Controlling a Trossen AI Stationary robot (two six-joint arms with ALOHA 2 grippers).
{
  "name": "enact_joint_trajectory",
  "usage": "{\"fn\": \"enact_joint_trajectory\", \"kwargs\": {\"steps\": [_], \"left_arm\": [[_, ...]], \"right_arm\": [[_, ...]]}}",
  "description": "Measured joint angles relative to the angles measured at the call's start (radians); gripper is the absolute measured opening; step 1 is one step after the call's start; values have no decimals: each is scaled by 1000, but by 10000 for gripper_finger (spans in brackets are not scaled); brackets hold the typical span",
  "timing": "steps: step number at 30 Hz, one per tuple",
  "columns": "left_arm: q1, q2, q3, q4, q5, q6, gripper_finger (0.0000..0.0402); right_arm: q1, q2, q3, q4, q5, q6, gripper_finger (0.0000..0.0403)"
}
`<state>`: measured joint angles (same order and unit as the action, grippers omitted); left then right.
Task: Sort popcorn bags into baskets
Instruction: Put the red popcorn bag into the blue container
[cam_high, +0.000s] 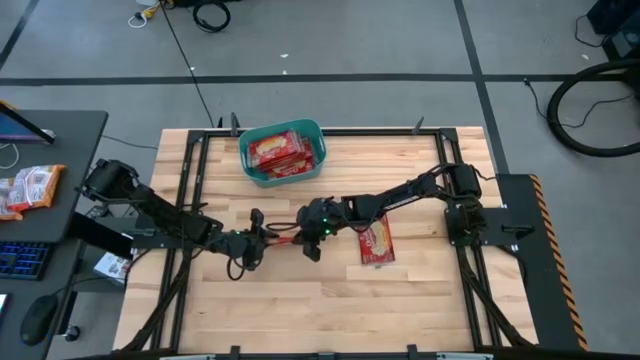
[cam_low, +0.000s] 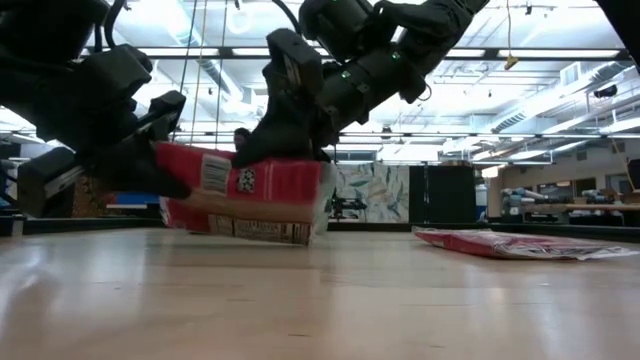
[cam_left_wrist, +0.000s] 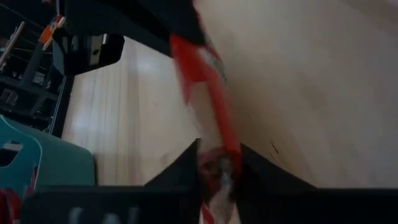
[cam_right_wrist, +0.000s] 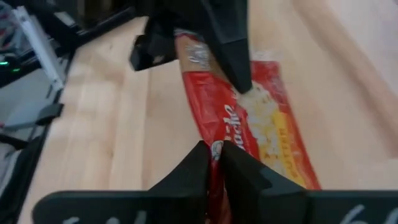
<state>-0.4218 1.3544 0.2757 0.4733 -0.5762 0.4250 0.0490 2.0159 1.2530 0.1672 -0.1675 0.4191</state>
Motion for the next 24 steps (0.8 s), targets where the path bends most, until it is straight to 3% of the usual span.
{"fn": "enact_joint_trajectory", "kwargs": {"steps": [4, 9, 18, 24], "left_arm": [[-1, 0, 0, 5, 3, 1, 22], [0, -12, 0, 19, -37, 7, 22], [79, -133, 66, -8, -262, 179, 34], [199, -202, 113, -6, -278, 328, 33]], "right_arm": [[-5, -5, 17, -14, -60, -29, 78], [-5, -90, 37, -120, -19, -78, 107], [61, -339, 38, -422, 459, -135, 110], [134, -415, 25, -496, 714, -135, 110]]}}
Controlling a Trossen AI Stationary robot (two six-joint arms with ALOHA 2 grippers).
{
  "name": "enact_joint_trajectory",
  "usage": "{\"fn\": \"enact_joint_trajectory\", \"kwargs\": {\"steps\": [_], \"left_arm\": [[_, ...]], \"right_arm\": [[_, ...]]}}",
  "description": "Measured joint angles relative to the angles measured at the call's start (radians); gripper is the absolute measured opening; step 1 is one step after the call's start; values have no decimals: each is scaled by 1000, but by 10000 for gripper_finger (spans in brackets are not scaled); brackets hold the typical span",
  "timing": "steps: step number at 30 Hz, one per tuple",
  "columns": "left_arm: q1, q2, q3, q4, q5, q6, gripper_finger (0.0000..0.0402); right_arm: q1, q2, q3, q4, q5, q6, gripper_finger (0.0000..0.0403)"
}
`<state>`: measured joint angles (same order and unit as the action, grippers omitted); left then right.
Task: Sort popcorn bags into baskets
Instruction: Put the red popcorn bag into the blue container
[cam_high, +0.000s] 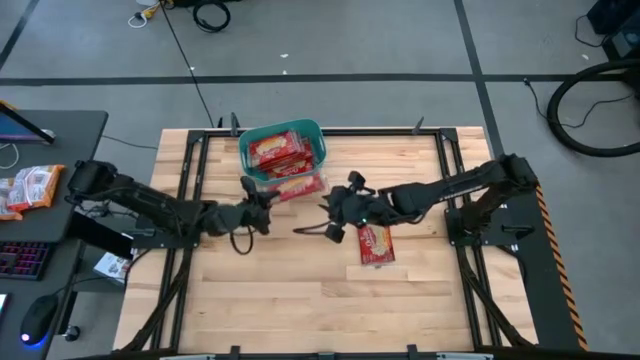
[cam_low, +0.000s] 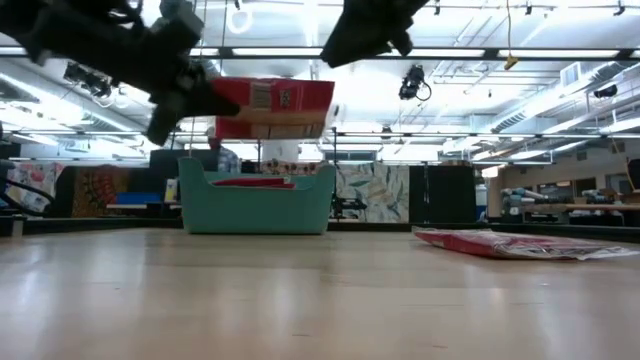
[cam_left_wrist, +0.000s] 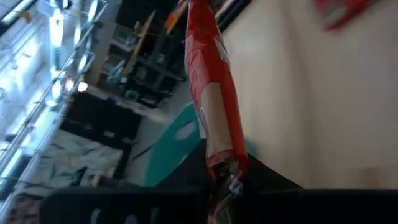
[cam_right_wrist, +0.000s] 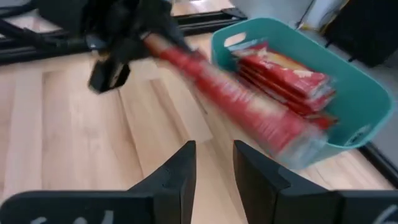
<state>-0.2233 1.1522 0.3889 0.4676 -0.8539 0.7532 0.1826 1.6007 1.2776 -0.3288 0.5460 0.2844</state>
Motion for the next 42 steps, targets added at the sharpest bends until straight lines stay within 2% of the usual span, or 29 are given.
{"fn": "enact_joint_trajectory", "kwargs": {"steps": [3, 9, 12, 22, 27, 31, 36, 40, 42], "left_arm": [[90, -36, 4, 1, 41, 44, 33], [321, -75, 4, -6, 224, 53, 33], [420, -75, 4, -28, 277, 78, 33], [638, -75, 5, -57, 463, 60, 34], [687, -75, 5, -80, 473, -7, 49], [692, -75, 5, -94, 509, -36, 100], [692, -75, 5, -102, 507, -114, 161], [692, -75, 5, -106, 452, -203, 171], [692, -75, 5, -108, 388, -262, 167]], "right_arm": [[22, -4, -21, -7, 34, 1, 110], [34, -1, -53, 3, 33, 36, 110], [38, -1, -64, 6, 33, 52, 110], [38, 0, -87, 33, 30, 61, 110], [39, 0, -87, 51, 29, 55, 110], [39, 0, -87, 52, 29, 54, 110], [39, 0, -87, 56, 29, 54, 110], [39, 0, -87, 55, 19, 56, 110], [39, 0, -87, 56, 8, 60, 110]]}}
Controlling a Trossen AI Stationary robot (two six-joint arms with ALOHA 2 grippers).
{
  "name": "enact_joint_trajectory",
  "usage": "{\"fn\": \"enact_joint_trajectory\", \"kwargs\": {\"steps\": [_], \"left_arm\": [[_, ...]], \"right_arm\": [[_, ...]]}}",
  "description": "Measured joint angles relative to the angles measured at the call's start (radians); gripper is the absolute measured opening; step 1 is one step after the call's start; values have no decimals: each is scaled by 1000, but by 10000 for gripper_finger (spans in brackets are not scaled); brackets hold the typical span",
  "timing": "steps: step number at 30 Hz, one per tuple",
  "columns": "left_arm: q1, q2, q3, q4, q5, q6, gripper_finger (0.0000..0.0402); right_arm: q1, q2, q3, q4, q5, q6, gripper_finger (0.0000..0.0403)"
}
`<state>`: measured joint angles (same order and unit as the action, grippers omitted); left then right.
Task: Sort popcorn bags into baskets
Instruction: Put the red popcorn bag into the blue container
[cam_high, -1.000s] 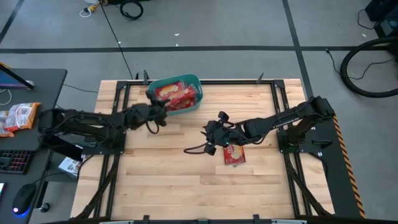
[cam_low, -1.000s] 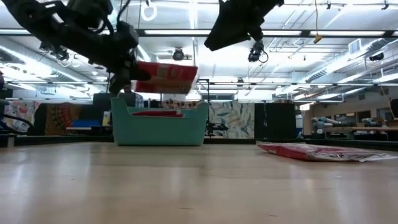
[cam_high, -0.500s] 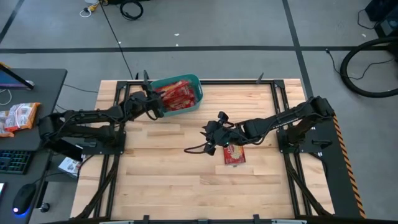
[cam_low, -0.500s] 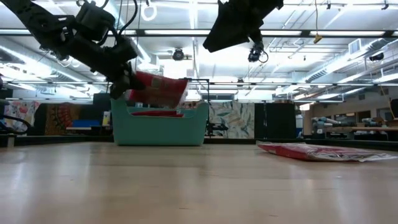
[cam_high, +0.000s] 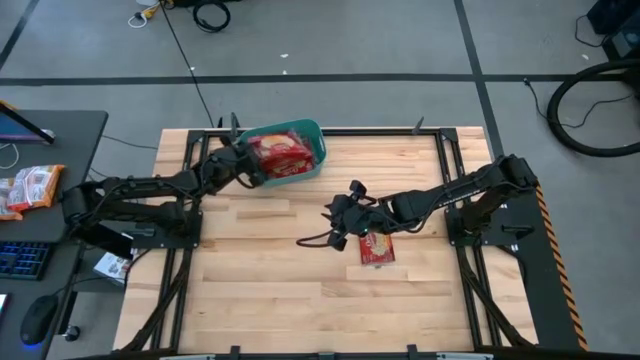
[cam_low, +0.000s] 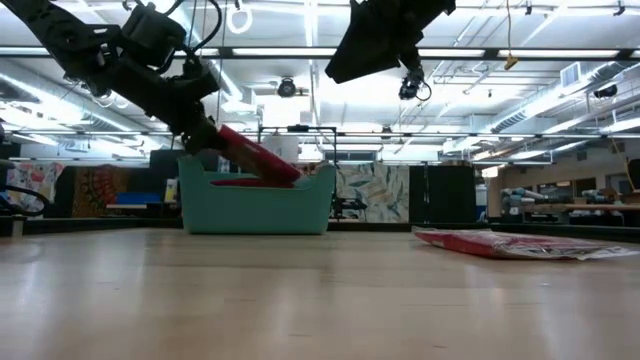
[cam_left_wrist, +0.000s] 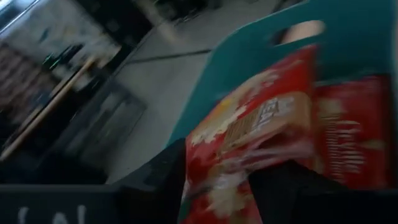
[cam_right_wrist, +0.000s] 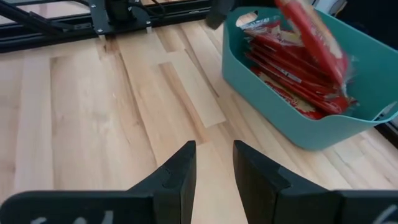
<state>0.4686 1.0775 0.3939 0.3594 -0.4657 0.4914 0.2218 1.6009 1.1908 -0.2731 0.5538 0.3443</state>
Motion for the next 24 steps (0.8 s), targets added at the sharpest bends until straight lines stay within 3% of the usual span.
{"fn": "enact_joint_trajectory", "kwargs": {"steps": [3, 6, 10, 17, 24], "left_arm": [[2, 0, 7, -17, -89, -63, 156], [2, 0, 37, -87, -103, -103, 148], [2, 0, 108, -258, -116, -160, 147], [21, -1, 223, -553, -246, -211, 146], [26, -27, 283, -714, -248, -245, 146]], "right_arm": [[1, 0, 0, 2, -8, 3, 110], [2, 0, 0, 9, -9, 4, 110], [2, 0, 0, 11, -9, 4, 110], [2, 0, 0, 35, -24, 2, 110], [2, 1, 0, 1, -77, 29, 110]]}}
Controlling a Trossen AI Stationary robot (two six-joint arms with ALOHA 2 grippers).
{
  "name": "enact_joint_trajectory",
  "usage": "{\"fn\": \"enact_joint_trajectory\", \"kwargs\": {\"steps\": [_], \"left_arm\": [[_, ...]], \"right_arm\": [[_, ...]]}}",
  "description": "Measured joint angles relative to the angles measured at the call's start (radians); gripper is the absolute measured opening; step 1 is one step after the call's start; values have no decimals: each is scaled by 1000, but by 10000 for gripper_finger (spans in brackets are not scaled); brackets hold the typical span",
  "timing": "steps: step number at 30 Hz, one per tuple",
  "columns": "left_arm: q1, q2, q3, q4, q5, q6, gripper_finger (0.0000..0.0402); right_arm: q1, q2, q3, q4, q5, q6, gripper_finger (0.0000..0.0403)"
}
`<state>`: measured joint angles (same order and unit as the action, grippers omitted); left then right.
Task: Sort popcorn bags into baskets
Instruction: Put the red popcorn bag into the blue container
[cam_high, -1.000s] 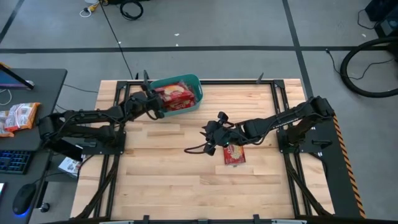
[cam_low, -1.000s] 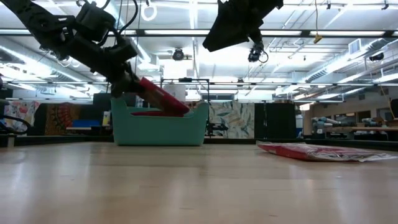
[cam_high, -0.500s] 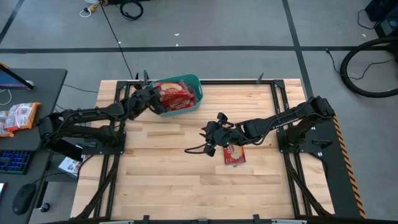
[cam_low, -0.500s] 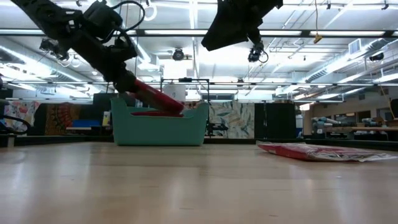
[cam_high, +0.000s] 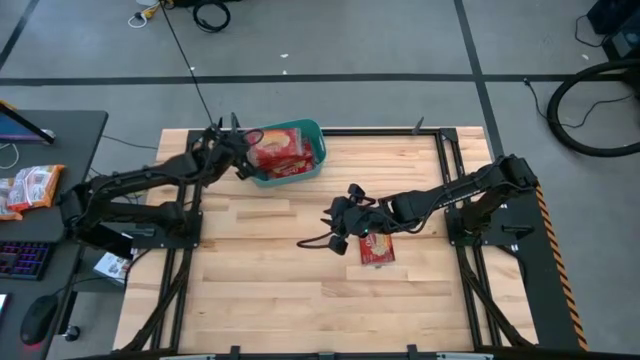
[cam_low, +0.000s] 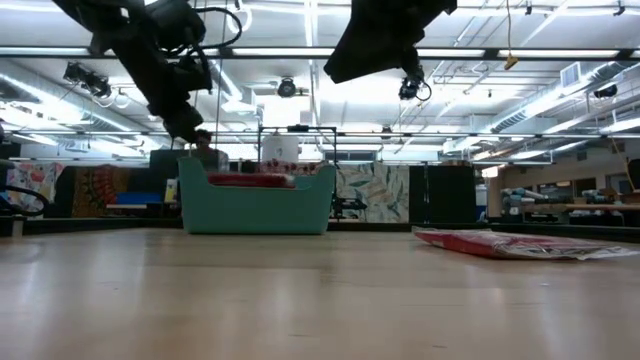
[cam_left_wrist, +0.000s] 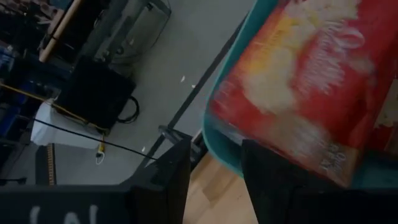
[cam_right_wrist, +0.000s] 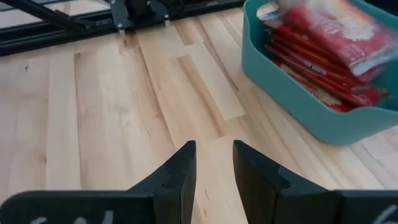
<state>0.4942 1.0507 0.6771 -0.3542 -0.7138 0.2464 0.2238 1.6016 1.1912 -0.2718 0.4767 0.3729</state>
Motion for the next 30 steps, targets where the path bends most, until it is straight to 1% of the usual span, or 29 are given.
{"fn": "enact_joint_trajectory", "kwargs": {"steps": [3, 4, 6, 8, 11, 13, 15, 19, 23, 27, 30], "left_arm": [[-3, -1, 14, -57, 9, -5, 146], [-8, -1, 18, -74, 36, -16, 146], [-20, -1, 23, -75, 157, -28, 146], [-36, -12, 23, -76, 311, -25, 146], [-73, -15, 23, -36, 502, -21, 146], [-103, -19, 23, -24, 599, -19, 146], [-139, -18, 23, -7, 672, -18, 146], [-217, -17, 18, -1, 753, -17, 146], [-293, -17, -2, 23, 767, -3, 146], [-358, -17, -4, 29, 767, -4, 146], [-402, -17, -5, 45, 767, -8, 146]], "right_arm": [[4, 0, 0, -14, -2, 19, 110], [6, 0, 0, -19, -7, 24, 110], [9, 0, 0, -38, -37, 40, 110], [11, 0, 0, -69, -71, 64, 110], [14, 0, 0, -141, -97, 110, 110], [19, 0, 0, -205, -112, 156, 110], [26, 0, 0, -293, -122, 219, 110], [37, 0, 0, -483, -145, 336, 110], [51, 0, 0, -596, -163, 404, 110], [57, 0, -40, -588, -163, 414, 110], [58, 0, -100, -548, -192, 418, 110]]}}
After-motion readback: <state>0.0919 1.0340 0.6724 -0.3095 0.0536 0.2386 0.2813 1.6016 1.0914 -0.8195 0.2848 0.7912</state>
